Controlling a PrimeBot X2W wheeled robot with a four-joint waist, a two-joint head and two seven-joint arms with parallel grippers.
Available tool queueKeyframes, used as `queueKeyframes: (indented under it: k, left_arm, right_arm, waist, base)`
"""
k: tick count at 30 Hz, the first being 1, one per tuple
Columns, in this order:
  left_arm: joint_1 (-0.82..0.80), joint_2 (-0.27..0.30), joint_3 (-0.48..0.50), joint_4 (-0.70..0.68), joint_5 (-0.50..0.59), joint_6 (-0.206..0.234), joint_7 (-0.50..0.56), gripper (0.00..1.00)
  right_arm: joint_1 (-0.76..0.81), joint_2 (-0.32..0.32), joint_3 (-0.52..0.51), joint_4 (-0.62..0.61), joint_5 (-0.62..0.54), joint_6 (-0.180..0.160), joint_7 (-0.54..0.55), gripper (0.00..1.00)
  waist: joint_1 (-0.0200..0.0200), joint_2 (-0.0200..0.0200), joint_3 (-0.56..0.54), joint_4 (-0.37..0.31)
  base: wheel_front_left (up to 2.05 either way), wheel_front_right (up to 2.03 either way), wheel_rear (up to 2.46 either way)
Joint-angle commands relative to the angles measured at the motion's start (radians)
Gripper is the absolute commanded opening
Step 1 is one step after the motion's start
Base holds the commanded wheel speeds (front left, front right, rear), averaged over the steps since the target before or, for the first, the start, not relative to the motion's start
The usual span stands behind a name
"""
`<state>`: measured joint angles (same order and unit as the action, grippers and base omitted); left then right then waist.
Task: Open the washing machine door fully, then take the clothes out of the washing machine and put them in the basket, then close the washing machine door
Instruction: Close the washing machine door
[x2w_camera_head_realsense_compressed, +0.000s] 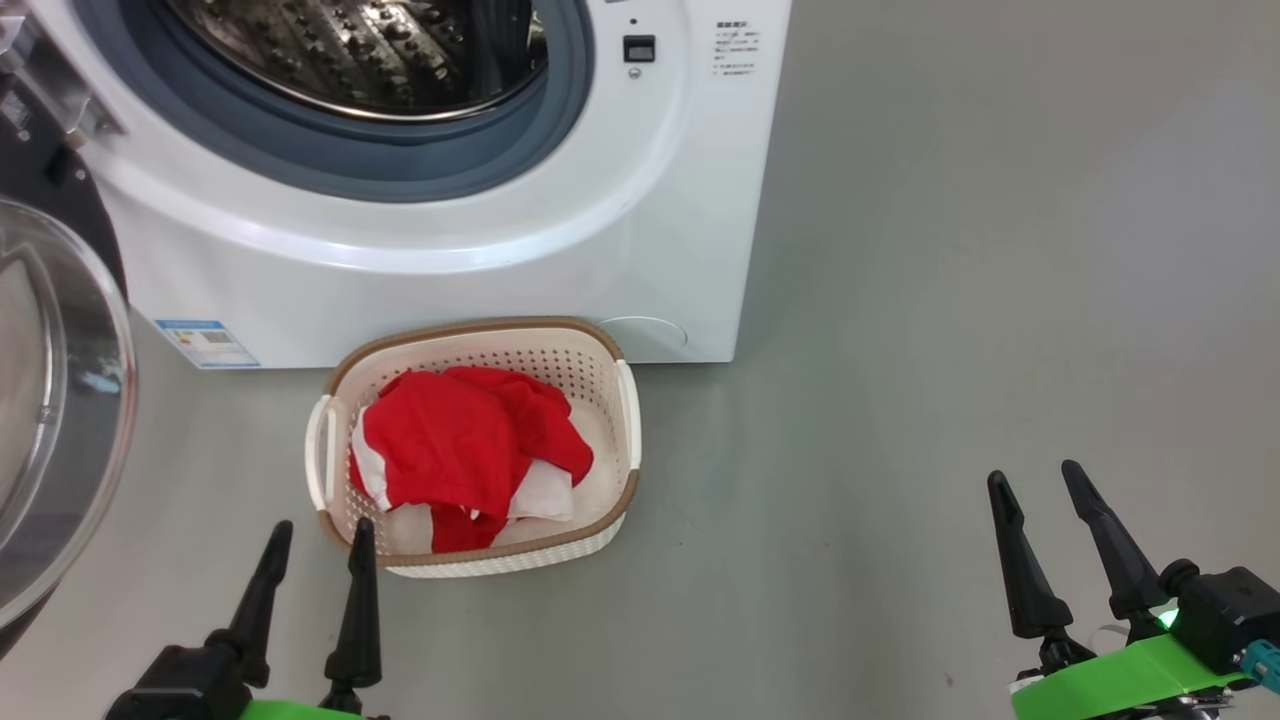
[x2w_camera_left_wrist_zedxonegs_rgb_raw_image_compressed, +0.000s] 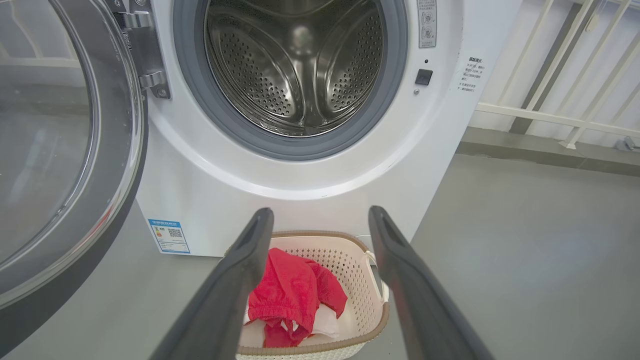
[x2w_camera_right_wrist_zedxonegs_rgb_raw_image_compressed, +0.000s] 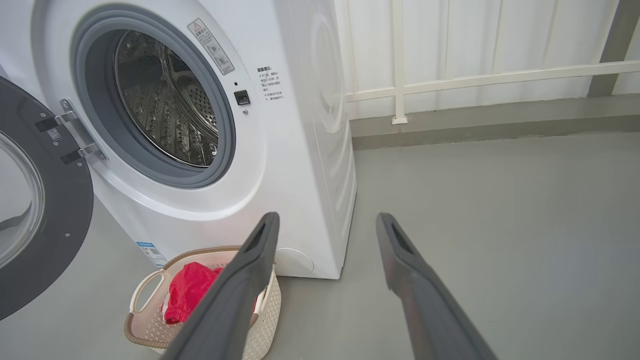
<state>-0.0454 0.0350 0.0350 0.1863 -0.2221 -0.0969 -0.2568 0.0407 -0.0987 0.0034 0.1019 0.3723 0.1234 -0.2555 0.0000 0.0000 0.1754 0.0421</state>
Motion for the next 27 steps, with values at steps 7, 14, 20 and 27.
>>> queueKeyframes:
  k: [7,14,20,27]
  left_arm:
    - [-0.023,0.015,0.009,-0.012,-0.029,0.018,-0.005,1.00]
    - [0.000,0.015,-0.022,-0.015,-0.065,0.043,-0.005,1.00]
    - [0.030,0.015,-0.046,-0.022,-0.098,0.067,-0.005,1.00]
    - [0.066,0.015,-0.077,-0.029,-0.124,0.085,-0.005,1.00]
  right_arm:
    - [-0.013,-0.023,0.036,-0.025,-0.002,0.007,-0.006,1.00]
    - [-0.007,-0.043,0.057,-0.020,-0.001,0.007,-0.006,1.00]
    - [0.006,-0.059,0.075,-0.016,0.002,0.007,-0.006,1.00]
    - [0.028,-0.065,0.088,-0.012,0.005,0.007,-0.006,1.00]
  waist:
    - [0.0000,0.0000,-0.008,0.054]
    - [0.0000,0.0000,-0.022,0.151]
    - [0.0000,0.0000,-0.047,0.255]
    - [0.0000,0.0000,-0.079,0.374]
  base:
    - [0.00,0.00,0.00]
    - [0.00,0.00,0.00]
    - [0.00,0.00,0.00]
    - [0.00,0.00,0.00]
